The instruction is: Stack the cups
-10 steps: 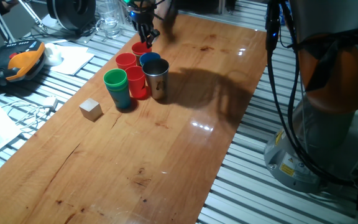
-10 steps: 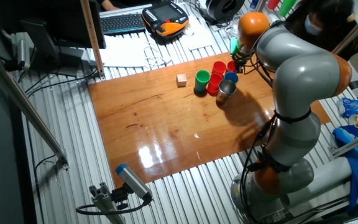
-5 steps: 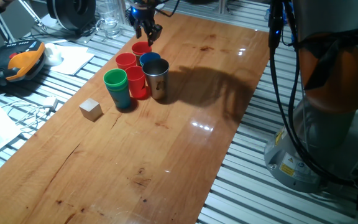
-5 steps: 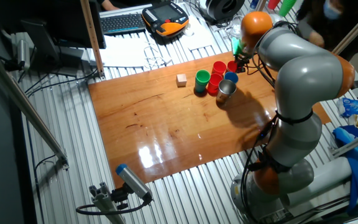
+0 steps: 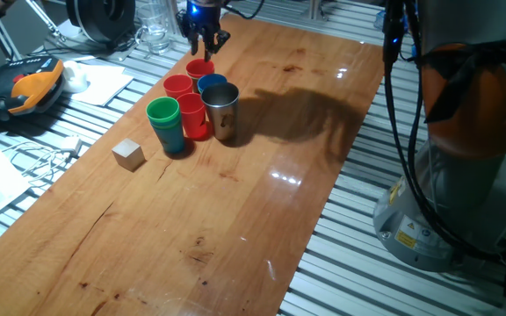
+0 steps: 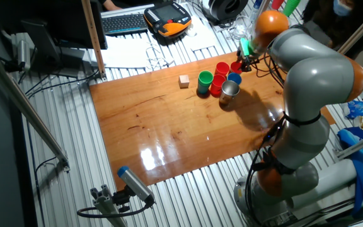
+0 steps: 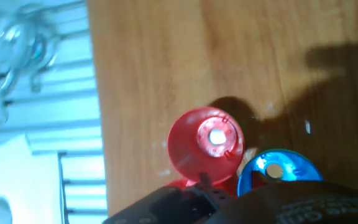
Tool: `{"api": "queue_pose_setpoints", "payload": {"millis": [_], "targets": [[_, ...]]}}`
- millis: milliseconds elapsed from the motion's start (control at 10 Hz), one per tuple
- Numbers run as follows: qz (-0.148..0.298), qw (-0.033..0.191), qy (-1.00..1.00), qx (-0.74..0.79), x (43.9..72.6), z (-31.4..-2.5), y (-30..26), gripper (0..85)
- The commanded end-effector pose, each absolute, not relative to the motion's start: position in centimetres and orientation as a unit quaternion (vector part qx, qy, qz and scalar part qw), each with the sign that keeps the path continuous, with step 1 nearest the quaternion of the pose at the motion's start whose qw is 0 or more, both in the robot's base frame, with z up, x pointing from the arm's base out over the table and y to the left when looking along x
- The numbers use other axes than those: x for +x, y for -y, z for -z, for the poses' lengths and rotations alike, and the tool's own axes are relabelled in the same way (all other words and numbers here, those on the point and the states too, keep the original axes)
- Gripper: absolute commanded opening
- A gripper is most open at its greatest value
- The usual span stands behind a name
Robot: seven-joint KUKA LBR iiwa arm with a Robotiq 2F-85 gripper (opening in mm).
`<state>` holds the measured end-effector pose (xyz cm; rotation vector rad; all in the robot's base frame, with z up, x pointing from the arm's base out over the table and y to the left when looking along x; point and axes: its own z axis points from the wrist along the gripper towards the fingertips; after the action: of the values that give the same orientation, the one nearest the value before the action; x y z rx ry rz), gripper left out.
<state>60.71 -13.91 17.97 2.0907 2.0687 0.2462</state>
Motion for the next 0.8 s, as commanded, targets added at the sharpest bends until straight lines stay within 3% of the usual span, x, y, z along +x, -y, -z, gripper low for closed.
{"api": "queue_pose_setpoints", "payload": {"millis": [0,100,200,300,700], "targets": [[-0.079,0.072,-0.707,0.699,60.55,-18.26,13.98,0.0],[-0.082,0.048,-0.715,0.692,60.55,-18.26,13.98,0.0],[-0.032,0.008,-0.692,0.721,60.55,-18.26,13.98,0.0],[-0.010,-0.014,-0.688,0.725,60.55,-18.26,13.98,0.0],[0.028,-0.003,-0.653,0.757,60.55,-18.26,13.98,0.0]]}}
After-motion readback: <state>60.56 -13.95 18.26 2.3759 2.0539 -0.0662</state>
